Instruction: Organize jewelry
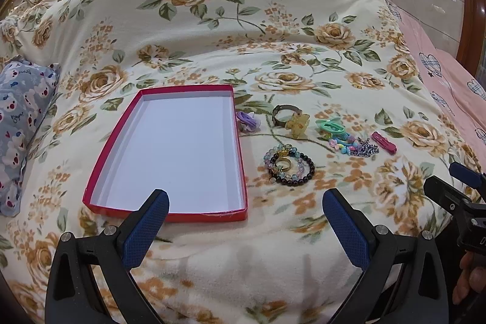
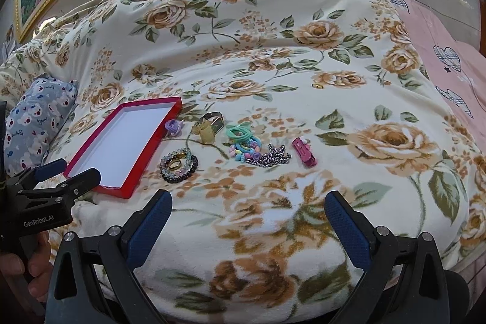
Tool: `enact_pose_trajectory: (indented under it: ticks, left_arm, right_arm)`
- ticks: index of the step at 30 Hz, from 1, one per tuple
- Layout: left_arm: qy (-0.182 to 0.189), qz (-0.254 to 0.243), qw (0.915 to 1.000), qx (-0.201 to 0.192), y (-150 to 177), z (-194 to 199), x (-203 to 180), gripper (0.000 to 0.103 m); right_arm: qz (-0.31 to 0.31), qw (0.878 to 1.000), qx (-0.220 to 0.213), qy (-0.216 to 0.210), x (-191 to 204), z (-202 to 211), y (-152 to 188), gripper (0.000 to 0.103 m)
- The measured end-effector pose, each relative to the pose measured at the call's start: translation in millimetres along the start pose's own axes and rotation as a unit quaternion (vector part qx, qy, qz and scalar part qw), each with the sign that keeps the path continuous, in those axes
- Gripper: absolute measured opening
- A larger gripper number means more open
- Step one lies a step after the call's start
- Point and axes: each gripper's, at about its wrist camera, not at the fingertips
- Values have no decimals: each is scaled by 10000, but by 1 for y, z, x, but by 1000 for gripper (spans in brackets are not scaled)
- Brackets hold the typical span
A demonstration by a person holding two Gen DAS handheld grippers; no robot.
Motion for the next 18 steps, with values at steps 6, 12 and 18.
enact_pose_trajectory:
  ticks: [6,12,18]
  left_arm:
    - [-4,-29,10000,-3,3,1,0,102]
    - [-11,-26,10000,3,-1,-3,0,102]
    - [-11,-18,10000,12,0,-8,3,102]
  right_arm:
    - [17,10000,-17,-31,1,1,0,101]
    - [34,10000,-49,-60,2,3,-1,101]
    - [34,10000,-49,-65,2,3,-1,101]
Point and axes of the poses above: each gripper's, at about its wrist camera, not at the fingertips, and z roughly against the way its jaws point, x to its left, y to its underside, and after that the axes turned 11 degrees about x, right-handed
